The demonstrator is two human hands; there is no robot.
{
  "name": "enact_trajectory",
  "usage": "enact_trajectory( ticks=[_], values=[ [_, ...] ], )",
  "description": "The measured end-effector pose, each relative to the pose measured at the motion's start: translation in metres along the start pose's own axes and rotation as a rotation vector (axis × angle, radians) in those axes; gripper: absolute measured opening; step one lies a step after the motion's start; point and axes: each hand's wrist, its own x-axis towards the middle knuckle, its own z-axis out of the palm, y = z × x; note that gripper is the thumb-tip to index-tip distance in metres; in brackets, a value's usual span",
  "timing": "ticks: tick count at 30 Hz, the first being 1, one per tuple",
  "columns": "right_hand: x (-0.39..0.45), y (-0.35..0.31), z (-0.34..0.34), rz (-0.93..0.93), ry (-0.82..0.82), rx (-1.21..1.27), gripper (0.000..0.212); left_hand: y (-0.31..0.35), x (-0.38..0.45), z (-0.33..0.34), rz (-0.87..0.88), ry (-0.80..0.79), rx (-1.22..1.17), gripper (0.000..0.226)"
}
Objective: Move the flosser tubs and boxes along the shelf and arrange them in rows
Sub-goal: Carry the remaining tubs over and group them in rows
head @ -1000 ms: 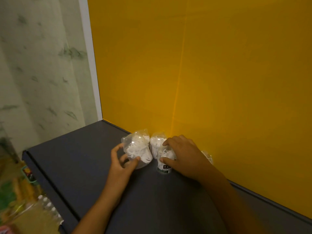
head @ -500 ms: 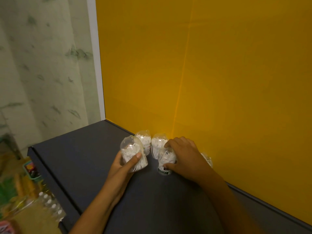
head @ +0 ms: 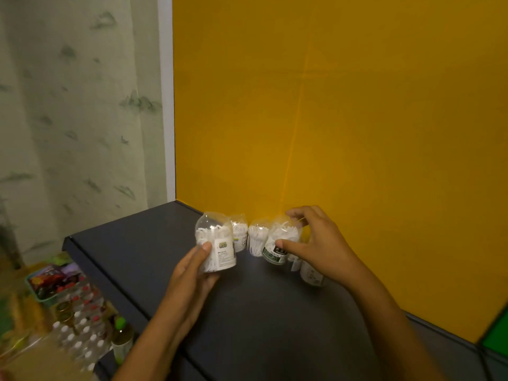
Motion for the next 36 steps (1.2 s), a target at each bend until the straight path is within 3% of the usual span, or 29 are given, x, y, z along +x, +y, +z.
enact_trajectory(
  ticks=[7,14,24,31,36],
  values=[
    [-0.064,-0.028,-0.029,0.017,0.058,-0.003,0.060,0.018,-0.050,0.009,-0.028,-0.024,-0.107,0.033],
    [-0.135,-0.057,-0.052,0.047,0.095,-0.034,0.059,0.031,-0.129,0.013,-0.043,-0.146,0.049,0.042],
    [-0.234,-0.094,-0.069,0.074,0.137,0.019,0.049,0.033,-0.236,0.009,0.013,-0.149,0.241,0.036],
    [-0.297,-0.105,-0.106,0.137,0.287,0.140,0.045,0.036,-0.275,0.038,0.101,-0.136,0.391,0.056],
    [-0.345,-0.099,-0.146,0.203,0.380,0.204,0.044,0.024,-0.305,0.082,0.179,-0.185,0.451,0.045]
  ],
)
